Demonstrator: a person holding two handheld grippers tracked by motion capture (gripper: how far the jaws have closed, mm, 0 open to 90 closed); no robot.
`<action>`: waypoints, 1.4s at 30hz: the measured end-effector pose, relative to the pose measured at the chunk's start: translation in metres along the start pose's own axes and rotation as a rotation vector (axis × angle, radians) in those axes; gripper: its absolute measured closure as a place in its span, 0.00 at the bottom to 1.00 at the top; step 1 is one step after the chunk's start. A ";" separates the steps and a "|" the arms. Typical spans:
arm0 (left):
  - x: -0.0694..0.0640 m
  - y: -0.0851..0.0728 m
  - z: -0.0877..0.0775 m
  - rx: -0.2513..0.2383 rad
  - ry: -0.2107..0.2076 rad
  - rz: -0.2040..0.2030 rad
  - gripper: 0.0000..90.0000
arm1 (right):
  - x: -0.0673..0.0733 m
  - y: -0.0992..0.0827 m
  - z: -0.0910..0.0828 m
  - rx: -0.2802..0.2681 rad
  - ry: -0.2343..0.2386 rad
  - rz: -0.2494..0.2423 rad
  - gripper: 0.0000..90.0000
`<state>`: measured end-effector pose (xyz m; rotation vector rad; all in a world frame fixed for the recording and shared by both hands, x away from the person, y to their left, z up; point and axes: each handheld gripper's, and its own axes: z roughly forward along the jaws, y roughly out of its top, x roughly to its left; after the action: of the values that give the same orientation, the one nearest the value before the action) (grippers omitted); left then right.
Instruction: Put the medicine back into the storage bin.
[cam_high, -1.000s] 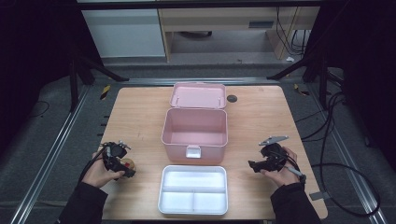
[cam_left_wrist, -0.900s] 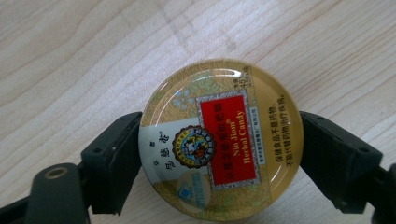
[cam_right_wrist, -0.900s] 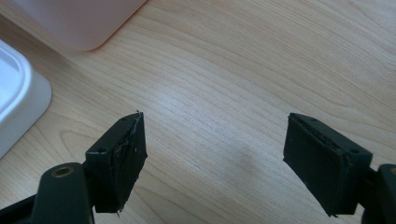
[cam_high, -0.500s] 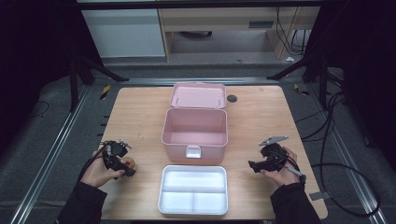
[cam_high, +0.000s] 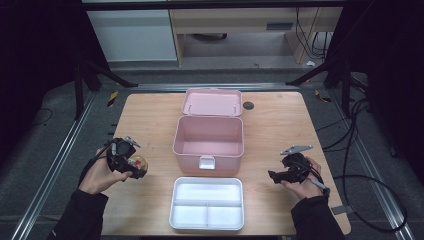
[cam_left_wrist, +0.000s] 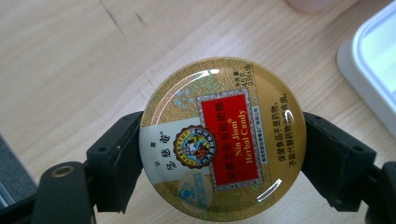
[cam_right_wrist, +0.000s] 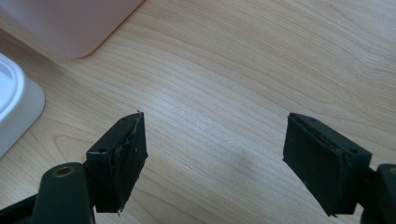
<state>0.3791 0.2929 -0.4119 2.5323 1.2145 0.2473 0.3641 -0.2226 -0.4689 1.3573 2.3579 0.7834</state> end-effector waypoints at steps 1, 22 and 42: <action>0.001 0.003 -0.004 -0.010 0.002 0.001 0.22 | 0.000 0.000 0.000 0.000 0.000 0.000 0.24; -0.014 0.091 -0.062 -0.130 -0.012 0.076 0.22 | 0.000 0.000 0.000 -0.001 0.002 -0.003 0.24; -0.064 0.177 -0.033 -0.168 -0.049 0.182 0.22 | -0.002 -0.001 0.002 -0.001 0.016 -0.001 0.24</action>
<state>0.4582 0.1462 -0.3190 2.4871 0.9053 0.3136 0.3653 -0.2242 -0.4708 1.3544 2.3702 0.7978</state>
